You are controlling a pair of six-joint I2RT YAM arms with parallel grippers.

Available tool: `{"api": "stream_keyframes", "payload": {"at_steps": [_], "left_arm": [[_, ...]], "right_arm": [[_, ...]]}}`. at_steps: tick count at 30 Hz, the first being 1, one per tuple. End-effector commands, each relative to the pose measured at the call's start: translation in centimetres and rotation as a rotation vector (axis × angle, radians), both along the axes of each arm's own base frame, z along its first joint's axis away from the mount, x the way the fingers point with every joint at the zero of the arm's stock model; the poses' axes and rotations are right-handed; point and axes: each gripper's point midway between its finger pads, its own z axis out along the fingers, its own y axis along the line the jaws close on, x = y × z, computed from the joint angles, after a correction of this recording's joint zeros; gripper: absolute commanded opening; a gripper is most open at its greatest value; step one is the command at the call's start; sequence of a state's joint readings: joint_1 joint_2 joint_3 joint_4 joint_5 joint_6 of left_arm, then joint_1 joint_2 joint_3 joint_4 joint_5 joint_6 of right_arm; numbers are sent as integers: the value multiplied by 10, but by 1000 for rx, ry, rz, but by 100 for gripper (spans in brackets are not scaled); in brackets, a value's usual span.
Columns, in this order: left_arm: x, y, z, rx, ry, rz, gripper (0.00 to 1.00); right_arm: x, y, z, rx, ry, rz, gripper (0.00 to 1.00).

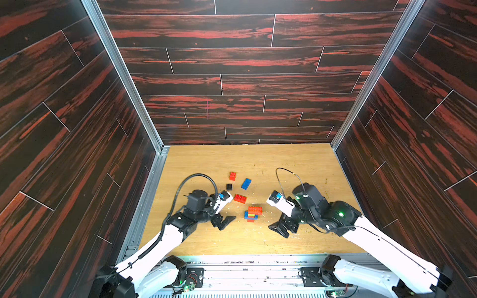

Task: Assemble the letter f with lego
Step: Pick up the lego brick from the center of the board.

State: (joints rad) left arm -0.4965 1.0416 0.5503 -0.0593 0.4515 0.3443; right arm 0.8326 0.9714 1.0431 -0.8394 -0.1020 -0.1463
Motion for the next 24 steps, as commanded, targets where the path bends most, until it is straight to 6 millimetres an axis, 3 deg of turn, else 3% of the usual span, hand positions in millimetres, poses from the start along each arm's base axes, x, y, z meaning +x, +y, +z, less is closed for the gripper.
{"api": "stream_keyframes", "payload": {"at_steps": [1, 14, 24], "left_arm": [[9, -16, 4, 15, -129, -56, 100], [18, -56, -29, 35, -159, -181, 98], [14, -73, -62, 56, -77, -239, 93]], "right_arm": [[-14, -9, 4, 44, 45, -37, 99], [-32, -14, 13, 111, 128, -68, 98], [-28, -12, 13, 90, 116, -90, 98]]}}
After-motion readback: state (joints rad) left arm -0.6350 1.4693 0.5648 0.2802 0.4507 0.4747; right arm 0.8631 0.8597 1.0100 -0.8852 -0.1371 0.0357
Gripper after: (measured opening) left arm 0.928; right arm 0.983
